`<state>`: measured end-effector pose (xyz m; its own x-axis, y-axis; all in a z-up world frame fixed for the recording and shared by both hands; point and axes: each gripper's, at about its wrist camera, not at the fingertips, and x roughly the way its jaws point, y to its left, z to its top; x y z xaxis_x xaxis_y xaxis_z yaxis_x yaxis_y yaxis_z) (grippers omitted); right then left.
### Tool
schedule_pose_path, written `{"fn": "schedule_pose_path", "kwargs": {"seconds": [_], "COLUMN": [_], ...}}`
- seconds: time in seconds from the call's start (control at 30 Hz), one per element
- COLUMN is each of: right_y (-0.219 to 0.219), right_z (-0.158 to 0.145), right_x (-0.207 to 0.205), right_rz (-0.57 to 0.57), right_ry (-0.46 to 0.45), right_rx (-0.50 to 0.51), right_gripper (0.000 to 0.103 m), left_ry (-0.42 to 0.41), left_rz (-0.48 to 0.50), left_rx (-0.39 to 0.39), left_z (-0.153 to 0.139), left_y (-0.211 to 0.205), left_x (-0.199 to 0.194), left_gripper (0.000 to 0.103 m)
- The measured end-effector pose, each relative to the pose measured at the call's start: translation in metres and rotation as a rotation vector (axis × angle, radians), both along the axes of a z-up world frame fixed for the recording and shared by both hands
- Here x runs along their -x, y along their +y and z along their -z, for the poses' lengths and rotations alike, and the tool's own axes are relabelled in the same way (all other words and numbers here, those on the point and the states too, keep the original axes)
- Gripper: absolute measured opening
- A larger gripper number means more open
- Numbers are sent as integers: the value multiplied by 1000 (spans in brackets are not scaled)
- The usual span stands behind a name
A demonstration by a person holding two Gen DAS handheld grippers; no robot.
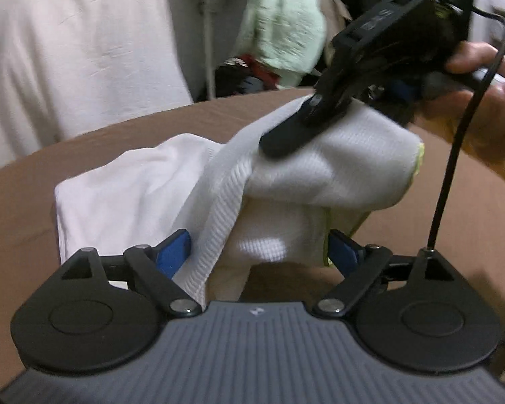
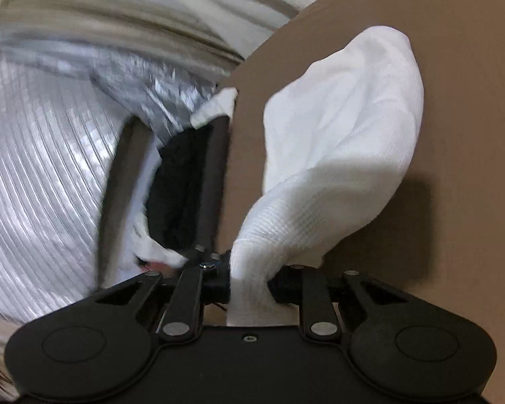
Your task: Fold clothes
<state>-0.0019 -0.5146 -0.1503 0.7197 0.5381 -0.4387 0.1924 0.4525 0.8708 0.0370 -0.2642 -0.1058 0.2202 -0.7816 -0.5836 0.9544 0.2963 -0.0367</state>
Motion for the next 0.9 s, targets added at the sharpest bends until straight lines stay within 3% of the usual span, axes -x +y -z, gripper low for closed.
{"fn": "schedule_pose_path", "kwargs": {"seconds": [0.03, 0.17, 0.33, 0.5, 0.63, 0.7, 0.8, 0.83, 0.9], "right_y": [0, 6, 19, 6, -27, -44, -61, -67, -78], "right_z": [-1, 1, 28, 32, 19, 16, 22, 25, 32], "right_x": [-4, -5, 0, 13, 17, 14, -7, -18, -38], "right_rz": [16, -53, -132, -197, -33, 70, 127, 130, 122], "right_ry": [-3, 48, 176, 290, 226, 170, 128, 128, 111], "right_rx": [-31, 82, 163, 301, 339, 343, 385, 391, 385], "right_gripper": [23, 32, 48, 48, 50, 56, 58, 58, 58], "left_ry": [18, 136, 293, 433, 612, 708, 815, 840, 851], "left_rz": [-13, 45, -42, -363, -511, -504, -462, -450, -460], "left_rx": [2, -66, -5, -5, -84, -85, -65, -61, -79], "left_z": [0, -3, -9, 13, 52, 68, 82, 86, 90], "left_y": [-2, 9, 51, 80, 91, 95, 94, 93, 87], "left_x": [-2, -11, -49, -120, -157, -161, -160, -160, -158], "left_gripper": [87, 84, 87, 88, 87, 87, 87, 84, 36]}}
